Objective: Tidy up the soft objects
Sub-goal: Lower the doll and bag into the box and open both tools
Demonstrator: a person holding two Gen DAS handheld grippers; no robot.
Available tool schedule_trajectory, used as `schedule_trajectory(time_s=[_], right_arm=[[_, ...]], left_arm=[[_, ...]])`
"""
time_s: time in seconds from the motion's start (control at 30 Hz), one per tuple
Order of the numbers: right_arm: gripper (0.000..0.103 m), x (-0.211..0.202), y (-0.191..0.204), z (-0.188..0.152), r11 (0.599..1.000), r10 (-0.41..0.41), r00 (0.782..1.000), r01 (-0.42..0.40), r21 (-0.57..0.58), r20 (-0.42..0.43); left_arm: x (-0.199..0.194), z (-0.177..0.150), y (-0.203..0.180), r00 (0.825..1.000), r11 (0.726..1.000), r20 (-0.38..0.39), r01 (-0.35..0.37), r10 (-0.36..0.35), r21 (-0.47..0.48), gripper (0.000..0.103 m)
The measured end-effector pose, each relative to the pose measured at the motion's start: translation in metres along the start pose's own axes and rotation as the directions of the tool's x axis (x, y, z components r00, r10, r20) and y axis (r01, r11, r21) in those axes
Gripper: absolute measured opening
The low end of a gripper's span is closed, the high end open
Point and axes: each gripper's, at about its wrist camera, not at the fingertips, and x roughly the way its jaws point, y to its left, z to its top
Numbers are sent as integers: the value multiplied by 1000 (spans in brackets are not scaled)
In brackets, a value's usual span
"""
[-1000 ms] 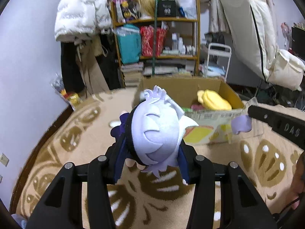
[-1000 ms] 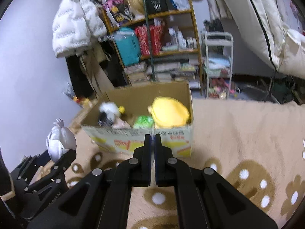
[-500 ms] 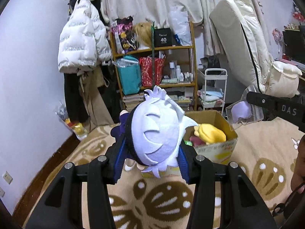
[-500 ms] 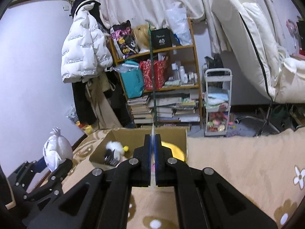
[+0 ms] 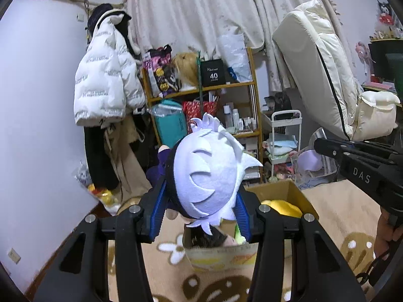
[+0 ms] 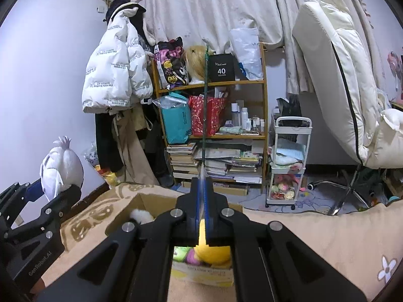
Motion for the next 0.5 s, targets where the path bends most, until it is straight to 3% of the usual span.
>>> schedule_trajectory(time_s=[0.23,0.5], right_arm=[[4,15,-3,8,999,32,999,-32,0,6],[4,33,-1,-4,999,38,999,-38,-12,-24]], left_arm=[[13,14,-2,999,1000,27,19,-19,-6,47],[37,1,-8,1000,1000,-2,27,-27,-14,47]])
